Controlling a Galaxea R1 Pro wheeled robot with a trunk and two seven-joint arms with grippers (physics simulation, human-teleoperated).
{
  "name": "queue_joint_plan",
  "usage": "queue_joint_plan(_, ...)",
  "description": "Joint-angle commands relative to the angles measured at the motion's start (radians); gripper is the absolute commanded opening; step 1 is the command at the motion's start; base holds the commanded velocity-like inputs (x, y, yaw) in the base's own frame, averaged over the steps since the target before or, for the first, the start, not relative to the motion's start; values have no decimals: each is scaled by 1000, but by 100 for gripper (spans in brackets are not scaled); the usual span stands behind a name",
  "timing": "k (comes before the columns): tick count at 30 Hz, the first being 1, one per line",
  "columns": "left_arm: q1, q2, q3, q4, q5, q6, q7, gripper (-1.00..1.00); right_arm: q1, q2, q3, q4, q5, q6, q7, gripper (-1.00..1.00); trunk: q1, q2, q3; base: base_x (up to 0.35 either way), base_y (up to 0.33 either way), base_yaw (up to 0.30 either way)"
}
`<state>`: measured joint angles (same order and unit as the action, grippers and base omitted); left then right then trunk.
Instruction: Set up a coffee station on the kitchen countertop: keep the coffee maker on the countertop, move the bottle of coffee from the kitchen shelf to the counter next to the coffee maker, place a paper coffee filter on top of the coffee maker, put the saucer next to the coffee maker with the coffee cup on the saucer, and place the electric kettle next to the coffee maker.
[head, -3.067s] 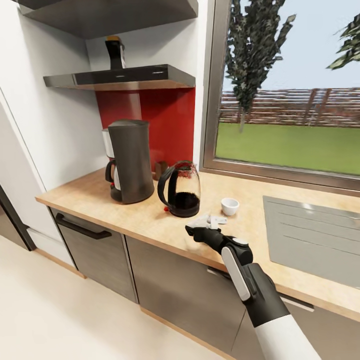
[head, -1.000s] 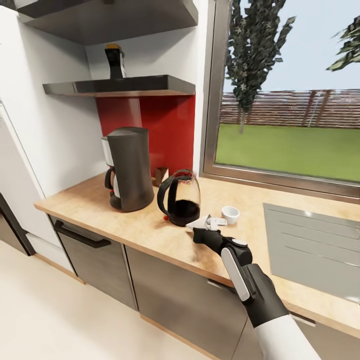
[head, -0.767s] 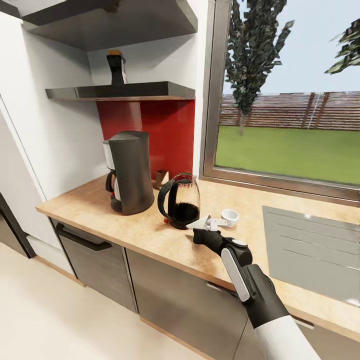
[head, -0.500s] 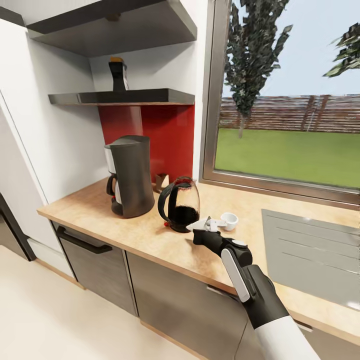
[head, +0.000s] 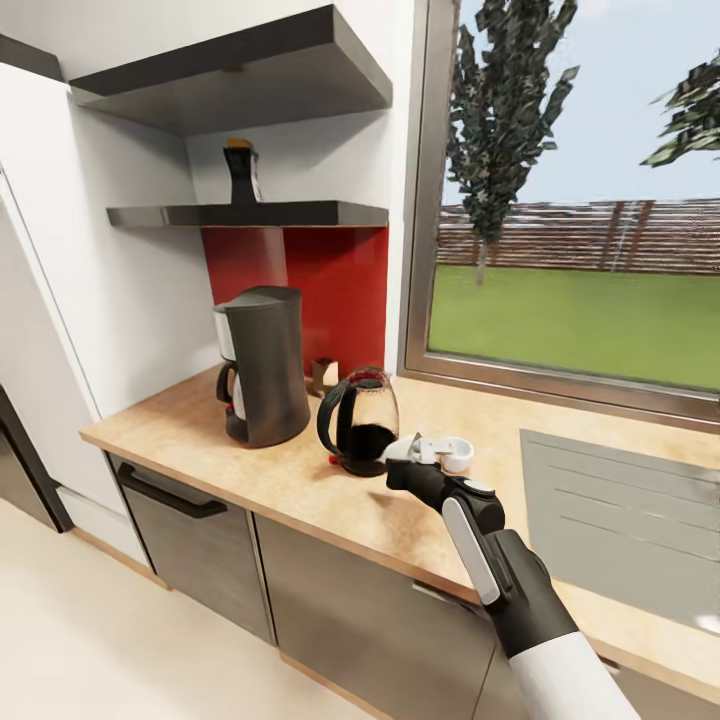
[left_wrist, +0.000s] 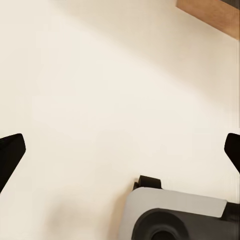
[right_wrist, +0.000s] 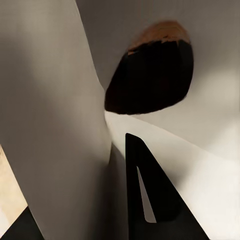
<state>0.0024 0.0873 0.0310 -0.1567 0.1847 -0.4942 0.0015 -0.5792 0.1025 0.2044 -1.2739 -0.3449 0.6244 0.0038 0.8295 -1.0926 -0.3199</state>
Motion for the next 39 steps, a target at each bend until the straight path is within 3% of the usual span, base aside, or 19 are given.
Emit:
queue_joint_plan(1, 0, -1, 3, -1, -1, -1, 0, 100, -1, 0, 0, -1, -2, 5, -1, -100, -4, 7, 4, 0, 0, 0)
queue_joint_plan(7, 1, -6, 3, -1, -1, -1, 0, 100, -1, 0, 0, -1, -1, 5, -1, -100, -27, 49, 33, 0, 0, 0)
queue_joint_plan(14, 1, -6, 3, -1, -1, -4, 1, 100, -1, 0, 0, -1, -2, 5, -1, -100, -27, 49, 44, -12, 0, 0)
queue_joint_plan(23, 0, -6, 3, -1, 0, -4, 1, 100, -1, 0, 0, -1, -2, 5, -1, -100, -27, 49, 59, -288, 0, 0)
queue_joint_plan(33, 1, -6, 3, -1, 1, -4, 0, 100, -1, -1, 0, -1, -1, 5, 2, -100, -27, 49, 70, -22, 0, 0)
queue_joint_plan(39, 3, -8, 6, 23, 7, 22, 5, 100, -34, -4, -6, 33, 25, 39, 2, -100, -27, 49, 70, 0, 0, 0)
